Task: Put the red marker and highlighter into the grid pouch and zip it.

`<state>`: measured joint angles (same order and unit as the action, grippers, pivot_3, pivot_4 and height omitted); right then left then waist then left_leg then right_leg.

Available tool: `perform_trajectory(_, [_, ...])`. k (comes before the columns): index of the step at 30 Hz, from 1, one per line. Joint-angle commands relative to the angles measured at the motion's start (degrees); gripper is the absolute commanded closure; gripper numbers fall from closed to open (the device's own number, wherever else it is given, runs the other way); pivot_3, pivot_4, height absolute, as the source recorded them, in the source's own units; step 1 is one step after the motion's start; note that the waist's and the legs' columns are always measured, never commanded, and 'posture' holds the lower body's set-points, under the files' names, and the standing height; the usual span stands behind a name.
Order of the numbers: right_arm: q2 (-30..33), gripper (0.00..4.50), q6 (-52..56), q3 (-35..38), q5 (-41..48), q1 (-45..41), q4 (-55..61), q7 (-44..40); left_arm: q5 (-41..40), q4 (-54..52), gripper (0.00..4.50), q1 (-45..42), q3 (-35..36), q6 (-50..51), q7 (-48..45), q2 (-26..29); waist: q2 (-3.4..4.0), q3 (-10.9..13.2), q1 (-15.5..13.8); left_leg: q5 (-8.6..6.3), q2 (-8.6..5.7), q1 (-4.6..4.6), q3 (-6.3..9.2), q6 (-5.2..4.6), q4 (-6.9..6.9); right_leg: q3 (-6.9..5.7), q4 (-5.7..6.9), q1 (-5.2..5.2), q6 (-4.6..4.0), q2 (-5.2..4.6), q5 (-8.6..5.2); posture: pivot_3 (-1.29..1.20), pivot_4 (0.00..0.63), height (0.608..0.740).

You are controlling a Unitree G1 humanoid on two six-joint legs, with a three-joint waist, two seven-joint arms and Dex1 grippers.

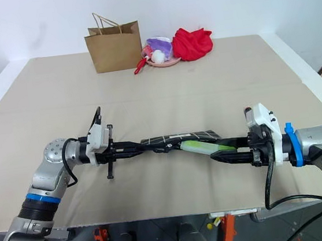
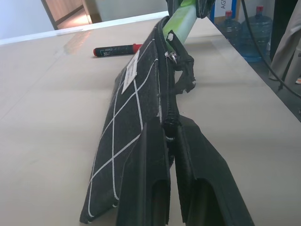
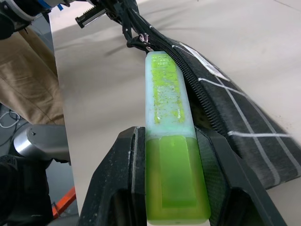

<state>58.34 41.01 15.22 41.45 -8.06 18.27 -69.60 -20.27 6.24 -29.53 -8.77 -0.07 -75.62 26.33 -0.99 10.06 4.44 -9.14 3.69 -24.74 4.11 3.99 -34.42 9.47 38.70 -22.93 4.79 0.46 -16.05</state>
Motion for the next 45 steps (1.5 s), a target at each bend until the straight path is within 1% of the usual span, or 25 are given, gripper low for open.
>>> perform_trajectory(1, [0.7,3.39,0.5,-1.4,-0.6,-2.0,0.2,1.1,-0.5,-2.9,4.5,0.7,0.2,-0.5,0.2,0.3,0.0,0.0,0.0,0.0,0.0,0.0,0.0,0.0,0.0,0.0,0.0,0.0,0.0,0.0,0.0,0.0,0.15,0.74])
perform_trajectory(7, [-0.9,3.39,3.1,-5.7,-0.9,-5.7,0.9,4.3,-0.7,-3.8,4.5,0.9,-0.3,0.1,0.9,-0.3,0.0,0.0,0.0,0.0,0.0,0.0,0.0,0.0,0.0,0.0,0.0,-0.01,0.0,0.0,0.0,0.0,0.15,0.74])
perform_trajectory(10, [-1.6,3.39,4.9,-6.4,-0.6,-7.1,0.1,5.9,-0.7,-3.9,4.5,0.6,-0.4,0.4,1.1,-0.7,0.0,0.0,0.0,0.0,0.0,0.0,0.0,0.0,0.0,0.0,0.0,0.0,0.0,0.0,0.0,0.0,0.15,0.74])
perform_trajectory(11, [-1.8,2.35,5.0,-6.3,-0.5,-7.4,-0.1,6.2,-0.8,-3.8,4.5,0.6,-0.4,0.4,1.2,-0.7,0.01,0.0,0.0,0.0,0.0,0.0,0.0,0.0,0.0,0.0,0.0,0.0,0.0,0.0,0.0,0.0,0.15,0.74])
perform_trajectory(13, [-1.8,1.64,4.4,-6.0,-1.0,-7.4,-0.5,6.2,-1.0,-3.9,4.5,0.5,-0.2,0.8,1.4,-0.8,0.01,0.0,0.0,0.0,0.0,0.0,0.0,0.0,0.0,0.0,0.0,-0.01,0.0,0.0,0.0,0.0,0.15,0.74])
perform_trajectory(14, [-1.5,1.16,4.1,-5.9,-1.4,-7.2,-0.7,6.0,-1.1,-3.9,4.5,0.5,-0.2,1.1,1.5,-0.8,0.0,0.0,0.0,0.0,0.0,-0.01,0.0,0.0,0.01,0.0,0.0,0.0,0.0,0.0,0.0,0.0,0.15,0.74])
perform_trajectory(15, [-1.0,0.54,3.7,-5.6,-1.6,-6.7,-0.8,5.4,-1.3,-3.9,4.5,0.5,-0.1,1.3,1.6,-0.8,0.01,0.0,0.0,0.0,0.0,-0.01,0.0,0.0,0.01,0.0,0.0,-0.01,0.0,0.0,-0.01,0.0,0.15,0.74])
perform_trajectory(16, [-0.6,0.08,2.9,-5.0,-1.7,-6.0,-1.1,4.5,-1.3,-4.0,4.5,0.5,-0.1,1.5,1.6,-0.8,0.0,0.0,0.0,0.0,0.0,-0.01,0.0,0.0,0.01,0.0,0.0,-0.01,0.0,0.0,-0.01,0.0,0.15,0.74])
perform_trajectory(22, [4.3,0.03,6.1,3.0,2.9,0.8,-2.3,-2.0,-1.4,-3.1,4.5,-0.1,0.6,2.5,1.7,-0.5,0.01,0.0,-0.3,0.0,0.0,-0.02,0.0,0.0,0.01,0.0,0.0,0.0,0.01,0.0,-0.02,0.0,0.15,0.74])
perform_trajectory(25, [5.7,0.03,9.0,7.1,4.6,1.7,-7.0,-2.2,-1.3,-2.5,4.5,-0.6,0.8,2.6,1.7,-0.4,0.0,0.0,-0.2,0.0,0.0,0.01,0.0,0.0,-0.02,0.0,0.0,0.03,0.01,0.0,0.0,0.0,0.15,0.74])
perform_trajectory(26, [5.3,0.03,9.1,8.2,4.3,0.9,-9.3,-0.7,-1.3,-2.4,4.5,-0.7,0.8,2.5,1.6,-0.4,0.0,0.0,-0.2,0.0,0.0,0.01,0.0,0.0,-0.02,0.0,0.0,0.04,0.01,0.0,0.0,0.0,0.15,0.74])
perform_trajectory(28, [4.2,0.03,5.8,8.8,0.8,-0.4,-14.0,2.6,-1.2,-2.1,4.5,-0.8,0.9,2.4,1.5,-0.3,0.0,0.0,0.0,0.0,0.0,0.05,0.0,0.0,-0.06,0.01,0.0,0.06,0.0,0.0,0.05,0.0,0.15,0.74])
perform_trajectory(29, [3.3,0.03,2.3,8.4,-2.5,-1.1,-16.4,5.5,-1.1,-1.9,4.5,-0.8,0.9,2.3,1.5,-0.2,-0.01,0.0,0.0,0.0,0.0,0.06,-0.01,0.0,-0.07,0.01,0.0,0.06,-0.01,0.0,0.08,0.0,0.15,0.74])
perform_trajectory(32, [-1.3,0.03,-7.0,6.3,-12.9,-4.2,-24.0,18.5,-1.0,-1.7,4.5,-1.0,0.8,2.2,1.4,-0.2,-0.01,0.0,0.2,0.01,0.01,0.11,-0.01,0.0,-0.09,0.01,0.0,0.08,-0.01,0.01,0.12,0.0,0.15,0.74])
perform_trajectory(34, [-3.1,0.03,-11.1,5.6,-16.5,-5.0,-26.0,21.7,-1.0,-1.7,4.5,-1.0,0.8,2.2,1.4,-0.1,0.02,0.0,0.1,0.02,0.0,0.11,-0.02,0.01,-0.08,0.01,0.0,0.07,-0.01,0.01,0.12,0.0,0.15,0.74])
perform_trajectory(35, [-3.6,0.03,-12.1,5.4,-17.3,-5.3,-26.5,22.1,-1.0,-1.7,4.5,-1.0,0.8,2.2,1.4,-0.1,0.05,0.0,0.1,0.02,0.0,0.09,-0.02,0.01,-0.07,0.01,0.01,0.05,-0.01,0.01,0.12,0.0,0.15,0.74])
perform_trajectory(39, [-11.8,0.03,-12.4,4.7,-20.4,-5.8,-26.8,32.8,-0.9,-1.8,4.5,-1.0,0.7,2.2,1.5,-0.2,0.12,0.0,0.2,0.02,0.0,0.08,-0.02,0.01,0.03,0.03,0.02,0.04,-0.01,0.03,0.06,0.0,0.15,0.74])
perform_trajectory(42, [-13.9,0.03,-13.3,4.7,-22.4,-6.0,-27.0,36.1,-0.9,-1.9,4.5,-0.9,0.7,2.2,1.5,-0.2,0.17,0.0,0.2,0.02,-0.01,0.07,-0.01,0.01,0.06,0.03,0.03,0.04,-0.01,0.01,0.04,0.0,0.15,0.74])
perform_trajectory(45, [-14.3,0.03,-13.4,4.8,-22.8,-6.0,-26.9,36.5,-0.9,-1.9,4.5,-0.9,0.7,2.2,1.5,-0.2,0.17,0.0,0.1,0.02,-0.04,0.06,-0.01,0.01,0.04,0.03,0.03,0.05,0.0,-0.01,0.04,0.0,0.15,0.74])
